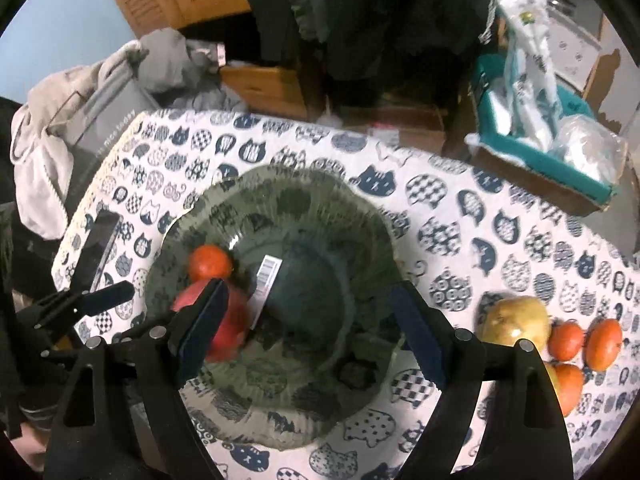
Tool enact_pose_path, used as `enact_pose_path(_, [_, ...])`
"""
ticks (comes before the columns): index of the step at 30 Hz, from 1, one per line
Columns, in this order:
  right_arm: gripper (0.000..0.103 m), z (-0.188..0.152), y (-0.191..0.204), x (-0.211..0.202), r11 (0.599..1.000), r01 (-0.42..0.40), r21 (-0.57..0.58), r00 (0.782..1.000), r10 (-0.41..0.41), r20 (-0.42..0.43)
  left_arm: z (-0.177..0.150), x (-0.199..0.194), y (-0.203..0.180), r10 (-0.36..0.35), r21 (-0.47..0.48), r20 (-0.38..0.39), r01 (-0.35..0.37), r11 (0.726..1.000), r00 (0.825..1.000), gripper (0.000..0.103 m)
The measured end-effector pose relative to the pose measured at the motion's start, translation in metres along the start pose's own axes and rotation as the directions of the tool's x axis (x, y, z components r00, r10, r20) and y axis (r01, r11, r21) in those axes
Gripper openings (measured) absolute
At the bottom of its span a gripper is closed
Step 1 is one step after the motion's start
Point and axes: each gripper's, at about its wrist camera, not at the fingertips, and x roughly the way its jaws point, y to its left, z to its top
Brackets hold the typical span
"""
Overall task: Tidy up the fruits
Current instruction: 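Open left tool to drop the orange while right tool lowers and releases the apple in the bowl, then withdraw both tools from the bowl back toward the remaining fruit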
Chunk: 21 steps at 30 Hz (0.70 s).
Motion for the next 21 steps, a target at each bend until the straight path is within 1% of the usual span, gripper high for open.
enact_pose_path(7, [0.085, 0.0, -0.005, -0.049, 0.998, 0.063, -0.001, 0.992, -0.062, 0.112, 0.002, -0.028, -0.015, -0.014, 0.031, 0.066, 0.012, 0.999, 0.998, 0.068])
enact_pose_path(10, [0.085, -0.001, -0.008, -0.073, 0.997, 0.075, 0.006, 0.984, -0.075, 0.162, 0.003, -0.039, -0.02, -0.029, 0.039, 0.089, 0.025, 0.999, 0.996, 0.068])
enact_pose_path(14, [0.085, -0.005, -0.014, -0.104, 0.996, 0.089, 0.019, 0.971, -0.091, 0.22, 0.004, -0.055, -0.028, -0.042, 0.055, 0.125, 0.035, 0.998, 0.991, 0.072])
enact_pose_path(16, [0.085, -0.008, -0.016, -0.115, 0.996, 0.091, 0.023, 0.967, -0.094, 0.239, 0.003, -0.063, -0.032, -0.04, 0.064, 0.142, 0.031, 0.997, 0.989, 0.072])
enact_pose_path(21, [0.085, -0.017, -0.024, -0.144, 0.993, 0.11, 0.034, 0.951, -0.115, 0.287, 0.004, -0.081, -0.04, -0.065, 0.072, 0.176, 0.053, 0.996, 0.982, 0.074])
